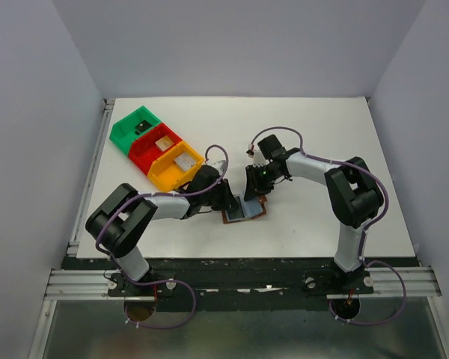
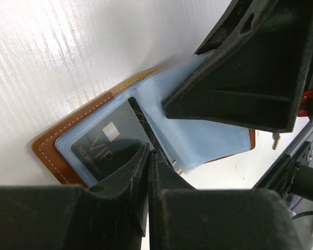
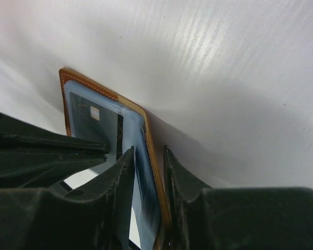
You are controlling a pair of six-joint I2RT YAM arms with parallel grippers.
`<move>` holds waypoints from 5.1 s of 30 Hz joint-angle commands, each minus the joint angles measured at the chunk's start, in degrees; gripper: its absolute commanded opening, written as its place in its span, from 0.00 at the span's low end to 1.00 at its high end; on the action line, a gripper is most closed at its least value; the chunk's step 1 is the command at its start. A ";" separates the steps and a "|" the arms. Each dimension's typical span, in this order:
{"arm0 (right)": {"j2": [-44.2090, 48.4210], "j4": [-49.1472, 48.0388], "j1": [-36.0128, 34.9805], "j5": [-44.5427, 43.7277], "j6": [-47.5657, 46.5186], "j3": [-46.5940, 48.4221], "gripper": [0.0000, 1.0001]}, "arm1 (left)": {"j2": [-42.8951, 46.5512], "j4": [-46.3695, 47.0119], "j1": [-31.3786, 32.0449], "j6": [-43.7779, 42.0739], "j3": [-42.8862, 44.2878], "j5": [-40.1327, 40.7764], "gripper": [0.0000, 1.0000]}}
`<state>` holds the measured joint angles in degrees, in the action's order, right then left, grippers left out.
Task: Take the credit cards out of the card holder
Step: Open the card holder at the center of the board, then remove the credit card from the card holder.
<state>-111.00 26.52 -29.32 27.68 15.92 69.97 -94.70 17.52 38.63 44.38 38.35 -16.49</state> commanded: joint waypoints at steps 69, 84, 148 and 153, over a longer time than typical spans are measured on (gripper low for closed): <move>17.92 -16.42 -1.44 3.96 14.05 -17.25 0.45 | 8.39 -11.89 2.15 -4.04 -0.47 14.21 0.26; 10.55 -16.85 -3.64 5.98 15.01 -13.81 0.47 | 8.74 -11.98 2.32 -3.51 -1.96 15.08 0.25; 6.50 -38.82 -2.50 13.18 25.91 -22.34 0.42 | 9.18 -12.77 2.59 -3.07 -3.63 16.05 0.28; 5.80 -39.44 -2.58 13.89 26.18 -22.16 0.41 | 8.56 -12.42 2.50 -3.25 -3.37 15.79 0.29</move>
<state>-103.96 -9.28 -31.75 38.70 41.04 48.25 -85.56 5.89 40.64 41.21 35.42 -1.48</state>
